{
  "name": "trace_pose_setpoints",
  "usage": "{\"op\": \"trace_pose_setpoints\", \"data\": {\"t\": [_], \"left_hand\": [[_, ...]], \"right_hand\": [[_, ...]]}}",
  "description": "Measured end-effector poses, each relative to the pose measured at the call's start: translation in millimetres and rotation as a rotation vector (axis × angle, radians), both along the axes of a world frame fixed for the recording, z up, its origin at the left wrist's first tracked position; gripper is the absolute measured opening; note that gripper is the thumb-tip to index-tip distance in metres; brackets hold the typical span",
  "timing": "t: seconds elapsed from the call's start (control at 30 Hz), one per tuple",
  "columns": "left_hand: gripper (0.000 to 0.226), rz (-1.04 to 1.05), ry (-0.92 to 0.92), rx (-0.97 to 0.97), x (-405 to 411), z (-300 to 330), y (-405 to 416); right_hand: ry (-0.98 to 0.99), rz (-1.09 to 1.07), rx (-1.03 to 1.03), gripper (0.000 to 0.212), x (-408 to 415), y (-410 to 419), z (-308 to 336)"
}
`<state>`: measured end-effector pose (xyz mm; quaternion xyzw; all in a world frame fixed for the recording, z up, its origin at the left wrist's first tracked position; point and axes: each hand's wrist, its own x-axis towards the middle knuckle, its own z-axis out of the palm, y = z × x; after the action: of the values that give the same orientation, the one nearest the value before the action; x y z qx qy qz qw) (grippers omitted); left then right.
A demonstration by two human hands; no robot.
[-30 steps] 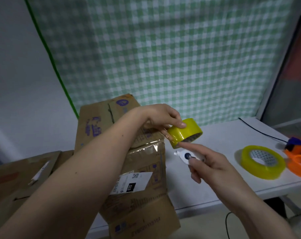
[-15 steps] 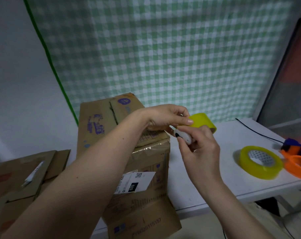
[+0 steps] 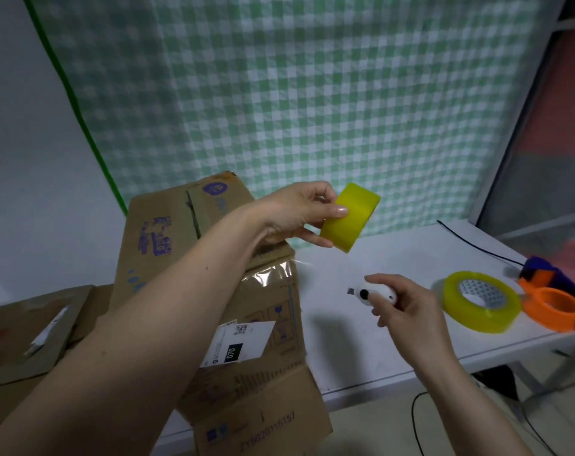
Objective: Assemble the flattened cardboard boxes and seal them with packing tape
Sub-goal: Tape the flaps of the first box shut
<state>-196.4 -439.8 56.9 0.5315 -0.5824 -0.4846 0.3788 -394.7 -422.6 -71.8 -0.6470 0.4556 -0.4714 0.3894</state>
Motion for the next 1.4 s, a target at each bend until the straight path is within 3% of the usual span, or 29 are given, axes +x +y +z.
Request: {"op": "trace_pose_setpoints", "data": {"t": [0.07, 0.17, 0.37, 0.5, 0.67, 0.77, 0.87, 0.97, 1.1, 1.17, 1.33, 1.4], "left_hand": [[0.016, 0.083, 0.028, -0.083, -19.3, 7.5, 7.4], [0.023, 0.185, 0.229, -0.135, -57.7, -7.5, 14.8], [0.033, 0.410, 0.357, 0.055, -108.5, -156.5, 8.4], [0.041, 0.506, 0.242, 0.006, -121.8, -236.0, 6.8], [0.036, 0.492, -0.038, -0.108, -114.6, -259.6, 9.1], [0.010, 0.337, -0.418, -0.153, -99.4, -260.9, 11.9], [0.026, 0.240, -0.707, -0.104, -93.2, -264.3, 13.2], [0.029, 0.241, -0.747, -0.082, -100.5, -259.0, 15.3], [0.056, 0.219, -0.657, -0.043, -99.6, -239.2, 34.6], [0.058, 0.319, -0.696, -0.207, -98.3, -224.6, 61.3], [0.048, 0.540, -0.644, -0.956, -78.2, -142.0, 129.2], [0.043, 0.682, -0.795, -0.983, -49.3, -97.9, 143.5]], "right_hand": [[-0.121, -0.042, 0.148, 0.028, -9.7, -12.7, -14.5], [-0.284, -0.143, 0.326, 0.023, -24.7, -32.3, -39.6], [-0.243, -0.237, 0.450, 0.017, -55.4, -54.9, -92.5], [-0.143, -0.276, 0.443, 0.017, -67.7, -66.1, -115.7], [0.108, -0.295, 0.396, 0.019, -69.1, -78.8, -131.9], [0.209, -0.321, 0.358, 0.022, -67.1, -82.8, -134.4], [0.310, -0.354, 0.325, 0.022, -64.6, -85.1, -139.2], [0.420, -0.372, 0.286, 0.028, -66.2, -84.2, -137.9], [0.391, -0.364, 0.224, 0.041, -68.7, -73.5, -115.6], [0.298, -0.345, 0.074, 0.034, -61.7, -58.2, -95.2], [0.020, -0.217, -0.428, 0.021, -8.4, 10.7, -27.1], [-0.037, -0.102, -0.639, 0.024, 23.1, 35.2, -1.3]]}}
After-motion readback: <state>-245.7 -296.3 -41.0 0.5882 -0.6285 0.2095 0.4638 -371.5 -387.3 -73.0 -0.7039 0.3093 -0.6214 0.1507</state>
